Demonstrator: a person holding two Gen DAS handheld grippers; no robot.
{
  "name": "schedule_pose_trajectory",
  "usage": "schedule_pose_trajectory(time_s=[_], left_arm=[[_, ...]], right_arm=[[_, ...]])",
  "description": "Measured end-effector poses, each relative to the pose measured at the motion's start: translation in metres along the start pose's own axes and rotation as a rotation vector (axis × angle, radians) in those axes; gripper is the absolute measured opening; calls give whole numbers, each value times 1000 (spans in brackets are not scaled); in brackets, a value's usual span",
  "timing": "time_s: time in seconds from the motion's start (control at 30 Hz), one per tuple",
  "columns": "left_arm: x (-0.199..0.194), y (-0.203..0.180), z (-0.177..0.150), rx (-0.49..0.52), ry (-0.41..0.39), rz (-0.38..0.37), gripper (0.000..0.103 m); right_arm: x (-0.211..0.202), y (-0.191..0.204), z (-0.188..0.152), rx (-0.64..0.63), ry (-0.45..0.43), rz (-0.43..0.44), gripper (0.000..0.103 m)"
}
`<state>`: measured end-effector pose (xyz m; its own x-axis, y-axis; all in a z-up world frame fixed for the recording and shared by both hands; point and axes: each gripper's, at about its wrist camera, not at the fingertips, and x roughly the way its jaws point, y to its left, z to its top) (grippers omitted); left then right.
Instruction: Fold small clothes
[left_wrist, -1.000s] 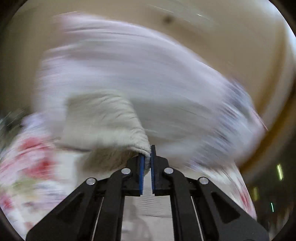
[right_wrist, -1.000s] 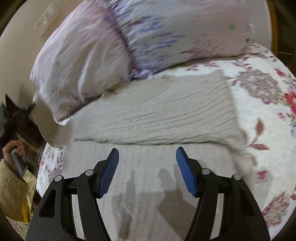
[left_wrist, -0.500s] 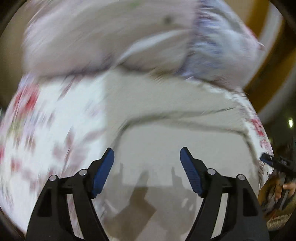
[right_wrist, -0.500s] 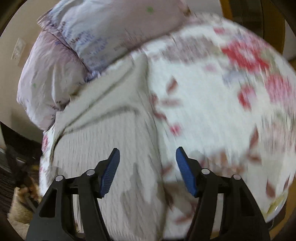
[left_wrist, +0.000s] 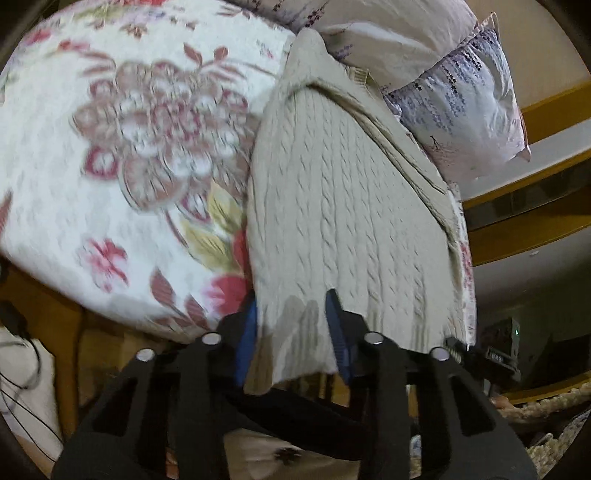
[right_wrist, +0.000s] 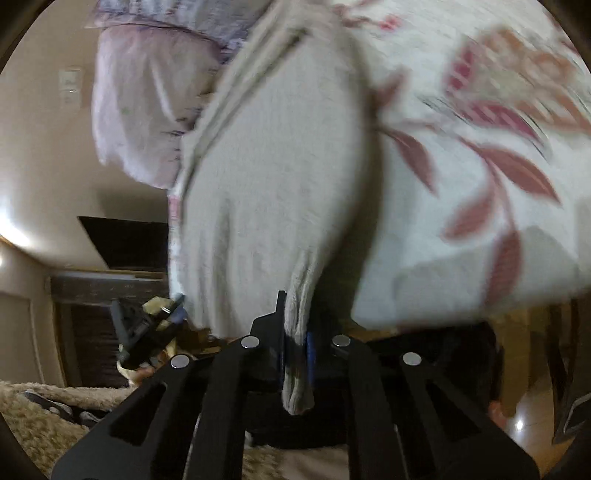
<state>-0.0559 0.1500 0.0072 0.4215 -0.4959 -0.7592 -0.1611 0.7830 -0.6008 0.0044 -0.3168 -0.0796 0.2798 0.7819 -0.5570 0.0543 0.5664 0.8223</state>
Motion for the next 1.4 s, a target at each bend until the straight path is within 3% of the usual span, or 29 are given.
schedule_pose_trajectory(time_s=[0.03, 0.07, 0.2, 0.3, 0.4, 0.47, 0.5, 0.53, 0.57, 0.63, 0.7, 0.8, 0.9, 0.97, 1.03, 1.13, 1.23, 1.3, 1.4], left_arm=[[1, 0, -2, -12, 15, -15, 14], [4, -3, 0, -18, 28, -28, 9], [7, -28, 38, 48, 3, -98, 6], [0, -51, 106, 96, -114, -148, 6], [-1, -79, 183, 156, -256, -125, 7], [14, -92, 231, 162, -302, -49, 17], [22, -92, 246, 144, -298, -12, 40], [32, -89, 261, 111, -286, 47, 66], [35, -85, 266, 92, -278, 92, 72], [40, -70, 263, 76, -248, 114, 77], [49, -52, 255, 68, -194, 104, 77], [74, -26, 246, 18, -96, 82, 74], [86, -17, 245, -16, -76, 32, 70], [92, -18, 247, -17, -102, -1, 65], [100, -16, 253, -66, -107, -33, 31], [105, -11, 256, -162, -98, -98, 20], [89, -36, 253, -157, -117, -213, 17], [85, -81, 250, -110, -119, -328, 17], [110, -162, 242, -27, -57, -483, 17]], right_arm=[[0, 6, 5, -13, -13, 20, 8], [0, 17, 15, -34, -33, 44, 8], [-7, 47, 61, -65, -159, 153, 8], [-12, 63, 109, -68, -273, 211, 8], [-13, 76, 165, -37, -403, 227, 8], [-11, 76, 203, 2, -487, 151, 15], [-4, 75, 217, 24, -501, 114, 38], [3, 72, 228, 51, -497, 72, 53], [9, 68, 235, 105, -487, 26, 65], [11, 62, 229, 152, -476, 70, 67], [11, 65, 215, 86, -467, 32, 79], [11, 53, 205, 65, -449, -29, 79], [15, 37, 201, 114, -437, -15, 79], [15, 32, 198, 112, -426, -18, 79], [15, 28, 198, 103, -413, -20, 79], [5, 28, 193, 76, -396, -31, 79], [-9, 27, 189, 65, -409, -45, 79], [-23, 27, 188, 46, -434, -69, 79], [-46, 25, 187, 31, -487, -104, 79]])
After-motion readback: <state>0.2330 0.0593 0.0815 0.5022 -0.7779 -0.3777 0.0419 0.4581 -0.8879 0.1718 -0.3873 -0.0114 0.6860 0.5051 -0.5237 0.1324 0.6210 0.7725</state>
